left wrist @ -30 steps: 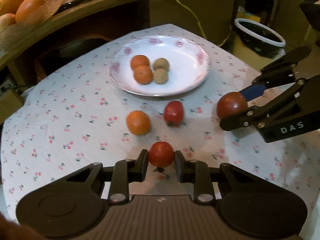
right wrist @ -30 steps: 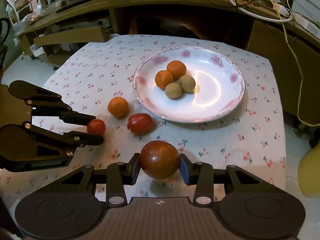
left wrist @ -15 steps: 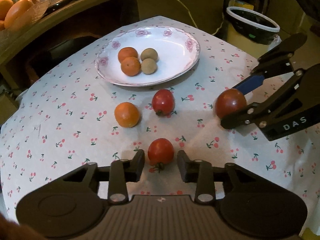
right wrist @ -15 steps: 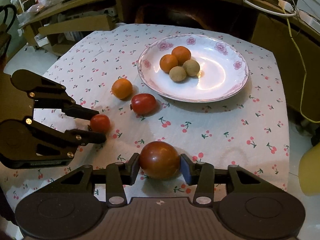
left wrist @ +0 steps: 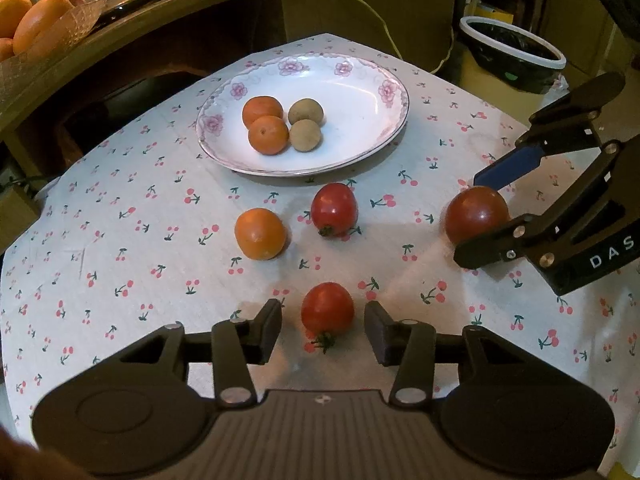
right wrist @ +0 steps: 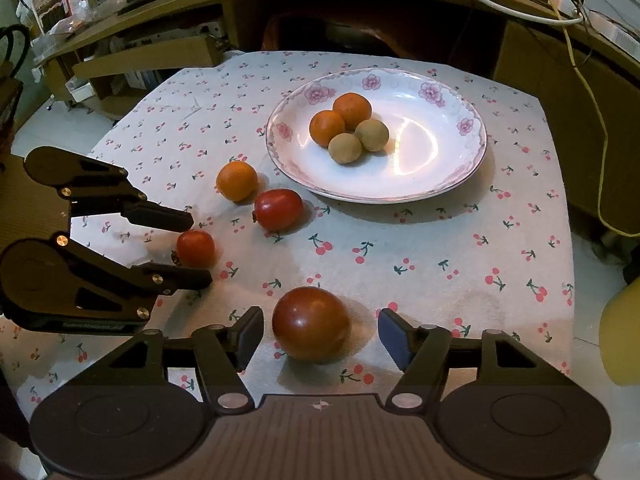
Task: Organize fruits
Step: 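Lift both held tomatoes off the cloth, then carry both held tomatoes into the white plate and open both tools, then grasp the remaining red tomato with the right tool while the left tool grasps the tangerine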
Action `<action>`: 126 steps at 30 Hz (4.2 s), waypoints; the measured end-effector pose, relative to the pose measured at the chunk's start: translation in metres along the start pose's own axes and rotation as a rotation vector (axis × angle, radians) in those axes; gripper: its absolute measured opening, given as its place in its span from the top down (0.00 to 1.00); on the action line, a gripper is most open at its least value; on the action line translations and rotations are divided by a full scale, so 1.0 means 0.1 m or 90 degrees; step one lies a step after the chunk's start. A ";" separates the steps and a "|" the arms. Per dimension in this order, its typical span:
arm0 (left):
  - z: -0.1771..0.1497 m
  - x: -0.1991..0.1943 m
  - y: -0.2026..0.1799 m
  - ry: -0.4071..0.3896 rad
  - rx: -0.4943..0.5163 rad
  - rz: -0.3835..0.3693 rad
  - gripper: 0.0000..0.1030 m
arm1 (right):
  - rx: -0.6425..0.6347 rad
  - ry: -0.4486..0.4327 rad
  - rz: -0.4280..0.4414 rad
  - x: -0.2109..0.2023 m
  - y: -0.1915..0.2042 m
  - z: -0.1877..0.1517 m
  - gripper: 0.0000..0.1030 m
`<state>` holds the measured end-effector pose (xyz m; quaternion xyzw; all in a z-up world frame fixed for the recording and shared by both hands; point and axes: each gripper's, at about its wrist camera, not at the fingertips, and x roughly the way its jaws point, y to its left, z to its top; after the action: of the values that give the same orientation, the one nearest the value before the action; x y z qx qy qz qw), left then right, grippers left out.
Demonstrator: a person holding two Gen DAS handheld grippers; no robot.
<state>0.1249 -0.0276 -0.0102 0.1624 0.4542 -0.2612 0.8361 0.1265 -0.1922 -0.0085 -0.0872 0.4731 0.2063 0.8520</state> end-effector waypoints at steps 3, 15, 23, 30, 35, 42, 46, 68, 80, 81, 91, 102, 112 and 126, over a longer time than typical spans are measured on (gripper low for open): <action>0.00 0.00 0.00 -0.001 -0.004 -0.001 0.50 | 0.000 0.002 0.003 0.00 0.00 -0.01 0.37; 0.01 0.00 -0.02 -0.002 -0.013 -0.005 0.68 | 0.010 0.012 0.005 0.02 0.02 -0.02 0.59; 0.04 -0.01 -0.06 -0.006 0.000 -0.003 0.68 | 0.007 0.008 -0.002 -0.02 0.04 0.00 0.60; 0.20 -0.11 -0.05 -0.036 -0.007 0.008 0.68 | 0.028 -0.030 -0.010 -0.12 -0.03 0.12 0.60; 0.36 -0.11 -0.04 -0.054 -0.017 0.016 0.68 | 0.041 -0.055 -0.019 -0.17 -0.06 0.23 0.60; 0.63 -0.09 -0.04 -0.086 -0.016 0.032 0.68 | 0.047 -0.088 -0.040 -0.17 -0.11 0.46 0.60; 0.74 0.00 0.02 -0.088 -0.025 0.051 0.68 | 0.062 -0.093 -0.052 -0.12 -0.17 0.55 0.60; 0.84 0.29 0.19 -0.069 -0.062 0.064 0.67 | 0.094 -0.086 -0.064 0.19 -0.31 0.78 0.58; 0.87 0.18 0.22 -0.090 -0.068 0.069 0.66 | 0.112 -0.115 -0.076 0.09 -0.40 0.77 0.55; 0.87 0.15 0.22 -0.094 -0.069 0.070 0.66 | 0.116 -0.117 -0.077 0.08 -0.42 0.77 0.55; 0.71 -0.01 0.29 -0.095 -0.064 0.090 0.66 | 0.122 -0.122 -0.076 -0.04 -0.44 0.64 0.55; 0.38 -0.12 0.29 -0.062 -0.041 0.073 0.65 | 0.068 -0.099 -0.009 -0.13 -0.06 0.39 0.54; 0.27 -0.13 0.33 -0.048 -0.037 0.062 0.62 | 0.045 -0.072 -0.004 0.18 0.15 0.41 0.49; 0.20 -0.12 0.39 -0.040 -0.042 0.058 0.61 | 0.033 -0.046 0.002 0.48 0.27 0.54 0.52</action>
<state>0.1559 -0.0023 0.0116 0.1468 0.4284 -0.2124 0.8659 0.1792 -0.1363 -0.0190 -0.0566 0.4471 0.1984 0.8704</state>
